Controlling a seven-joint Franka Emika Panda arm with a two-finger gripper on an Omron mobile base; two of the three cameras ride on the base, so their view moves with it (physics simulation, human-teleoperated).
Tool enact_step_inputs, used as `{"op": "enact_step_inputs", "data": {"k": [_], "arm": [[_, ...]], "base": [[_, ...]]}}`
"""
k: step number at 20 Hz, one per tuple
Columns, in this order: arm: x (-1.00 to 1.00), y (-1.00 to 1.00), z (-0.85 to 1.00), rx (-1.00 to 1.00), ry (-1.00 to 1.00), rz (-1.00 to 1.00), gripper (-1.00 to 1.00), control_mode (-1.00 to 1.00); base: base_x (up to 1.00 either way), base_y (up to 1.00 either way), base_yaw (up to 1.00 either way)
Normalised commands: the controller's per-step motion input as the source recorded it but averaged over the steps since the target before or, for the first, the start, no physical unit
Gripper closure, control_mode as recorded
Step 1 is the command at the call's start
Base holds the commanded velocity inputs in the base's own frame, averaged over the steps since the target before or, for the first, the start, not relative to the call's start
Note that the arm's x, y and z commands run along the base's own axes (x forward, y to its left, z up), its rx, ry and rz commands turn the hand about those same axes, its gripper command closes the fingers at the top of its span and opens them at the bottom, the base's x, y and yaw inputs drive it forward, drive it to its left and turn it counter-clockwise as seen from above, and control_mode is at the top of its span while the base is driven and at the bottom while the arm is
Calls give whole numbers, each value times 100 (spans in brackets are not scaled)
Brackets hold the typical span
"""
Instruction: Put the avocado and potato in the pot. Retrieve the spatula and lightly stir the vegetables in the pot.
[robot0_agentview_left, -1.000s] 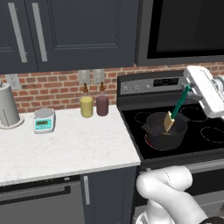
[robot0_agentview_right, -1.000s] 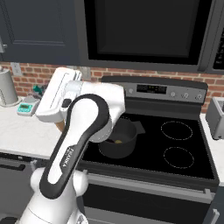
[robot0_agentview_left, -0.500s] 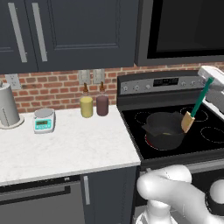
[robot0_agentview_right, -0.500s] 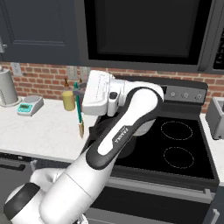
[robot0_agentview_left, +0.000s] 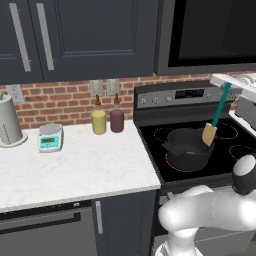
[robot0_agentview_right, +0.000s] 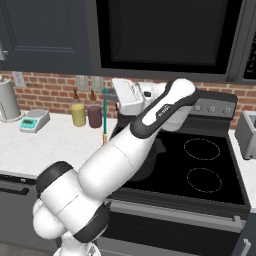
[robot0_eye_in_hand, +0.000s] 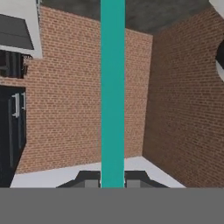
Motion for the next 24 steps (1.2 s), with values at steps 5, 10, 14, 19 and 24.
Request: {"op": "enact_step_inputs", "data": {"k": [5,10,14,19,24], "arm": [[39,-8,-39,-5,1,21,100,-100],[9,-22,-46,-4,0,19,100,-100],[6,-26,-35,-5,-1,16,100,-100],[36,-22,-23,-8,-2,14,100,-100],[31,-12,-39,-4,0,16,100,-100]], "base": [[0,0,0],[0,0,0],[0,0,0],[0,0,0],[0,0,0]]}}
